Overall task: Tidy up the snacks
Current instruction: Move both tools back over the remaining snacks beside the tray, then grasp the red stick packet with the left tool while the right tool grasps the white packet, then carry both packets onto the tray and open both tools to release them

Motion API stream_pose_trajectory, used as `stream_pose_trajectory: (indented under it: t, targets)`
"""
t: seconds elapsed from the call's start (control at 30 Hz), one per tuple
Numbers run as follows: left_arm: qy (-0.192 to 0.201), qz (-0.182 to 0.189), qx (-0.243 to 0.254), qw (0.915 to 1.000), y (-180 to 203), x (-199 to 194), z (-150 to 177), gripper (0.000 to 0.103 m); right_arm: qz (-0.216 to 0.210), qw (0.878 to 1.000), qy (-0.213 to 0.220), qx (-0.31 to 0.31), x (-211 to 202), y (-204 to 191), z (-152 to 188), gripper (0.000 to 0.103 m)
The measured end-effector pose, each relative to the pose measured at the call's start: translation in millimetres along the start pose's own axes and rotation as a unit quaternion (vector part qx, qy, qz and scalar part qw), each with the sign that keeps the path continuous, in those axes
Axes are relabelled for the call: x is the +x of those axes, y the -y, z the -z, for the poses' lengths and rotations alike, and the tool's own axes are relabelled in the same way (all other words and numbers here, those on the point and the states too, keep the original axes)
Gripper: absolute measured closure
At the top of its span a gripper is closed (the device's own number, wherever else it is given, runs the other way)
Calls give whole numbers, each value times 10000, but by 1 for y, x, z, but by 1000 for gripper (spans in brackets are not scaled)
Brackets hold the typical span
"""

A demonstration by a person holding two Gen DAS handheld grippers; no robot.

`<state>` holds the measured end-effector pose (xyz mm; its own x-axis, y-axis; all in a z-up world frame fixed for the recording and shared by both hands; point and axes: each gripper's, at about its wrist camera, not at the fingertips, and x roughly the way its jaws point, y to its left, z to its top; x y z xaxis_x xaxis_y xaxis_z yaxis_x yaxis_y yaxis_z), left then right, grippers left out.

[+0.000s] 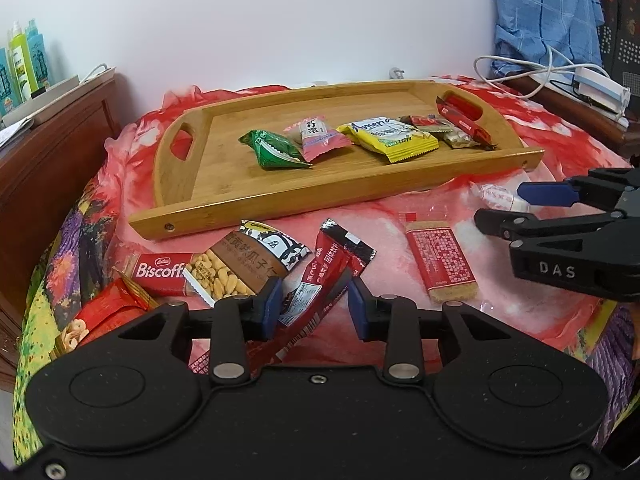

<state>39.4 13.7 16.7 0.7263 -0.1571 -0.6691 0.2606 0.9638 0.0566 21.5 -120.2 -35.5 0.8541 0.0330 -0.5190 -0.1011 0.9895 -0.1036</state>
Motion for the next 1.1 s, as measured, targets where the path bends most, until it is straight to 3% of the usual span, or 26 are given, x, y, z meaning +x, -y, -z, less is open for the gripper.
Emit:
stream_pose_trajectory:
  t: [0.07, 0.1, 0.17, 0.23, 0.67, 1.1]
  targets:
    - [39, 1, -150, 9999, -2, -3, -1, 78, -15, 10000, -12, 29, 2, 0, -1, 36]
    - [57, 24, -194, 9998, -2, -5, -2, 79, -30, 10000, -3, 81, 2, 1, -1, 41]
    - [114, 16, -255, 9996, -3, -9, -3, 79, -58, 9997, 70, 246, 0, 4, -2, 69]
    - [152, 6, -270, 9995, -3, -12, -6, 80, -113, 9991, 171, 382, -6, 7, -2, 81]
    - [177, -81, -568, 9982, -6, -23, -20, 80, -149, 9967, 587, 538, -23, 12, -6, 82]
    - [314, -93, -689, 9971, -9, -31, -39, 81, -52, 9880, 906, 1247, -32, 37, -10, 82]
